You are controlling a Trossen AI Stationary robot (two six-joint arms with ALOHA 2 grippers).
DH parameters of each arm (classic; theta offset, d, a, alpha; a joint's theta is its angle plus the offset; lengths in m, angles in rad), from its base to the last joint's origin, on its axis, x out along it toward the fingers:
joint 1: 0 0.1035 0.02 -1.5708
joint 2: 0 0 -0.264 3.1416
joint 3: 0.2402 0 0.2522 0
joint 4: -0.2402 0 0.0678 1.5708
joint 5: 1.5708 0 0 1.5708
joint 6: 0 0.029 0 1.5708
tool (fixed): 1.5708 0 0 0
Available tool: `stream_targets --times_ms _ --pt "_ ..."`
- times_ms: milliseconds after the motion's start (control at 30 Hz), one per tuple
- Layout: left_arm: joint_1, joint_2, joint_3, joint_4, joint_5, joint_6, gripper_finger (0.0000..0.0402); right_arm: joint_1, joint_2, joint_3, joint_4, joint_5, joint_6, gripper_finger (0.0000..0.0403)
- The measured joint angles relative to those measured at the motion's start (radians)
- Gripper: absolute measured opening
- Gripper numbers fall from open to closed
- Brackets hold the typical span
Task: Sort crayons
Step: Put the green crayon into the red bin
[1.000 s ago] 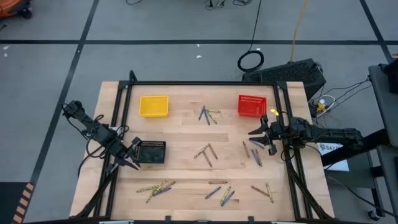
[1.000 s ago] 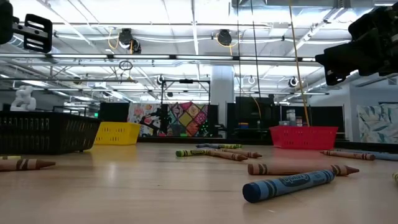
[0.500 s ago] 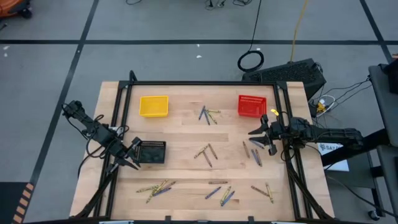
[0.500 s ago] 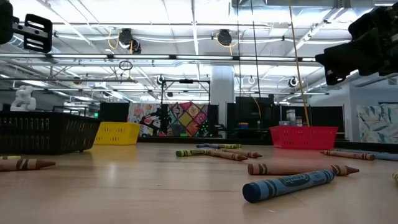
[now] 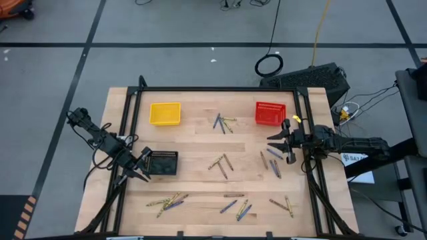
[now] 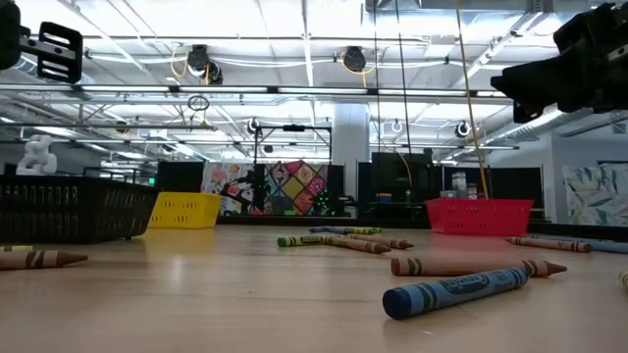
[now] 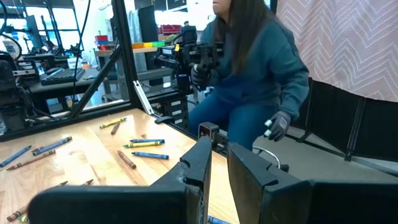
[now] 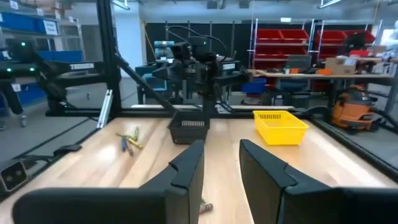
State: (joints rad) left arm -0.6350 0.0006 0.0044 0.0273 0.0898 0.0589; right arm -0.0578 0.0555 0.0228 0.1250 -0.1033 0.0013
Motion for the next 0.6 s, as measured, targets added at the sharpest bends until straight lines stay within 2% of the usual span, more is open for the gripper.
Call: stream_targets --times_ms 233,600 --pt "0.000 0.000 0.000 0.000 0.000 0.000 0.0059 0.000 0.000 0.000 -0.023 -0.001 -0.075 0.0091" --pt "0.000 0.000 0.000 0.000 0.000 0.000 0.0059 0.000 0.000 0.000 -0.053 0.024 0.000 0.0091"
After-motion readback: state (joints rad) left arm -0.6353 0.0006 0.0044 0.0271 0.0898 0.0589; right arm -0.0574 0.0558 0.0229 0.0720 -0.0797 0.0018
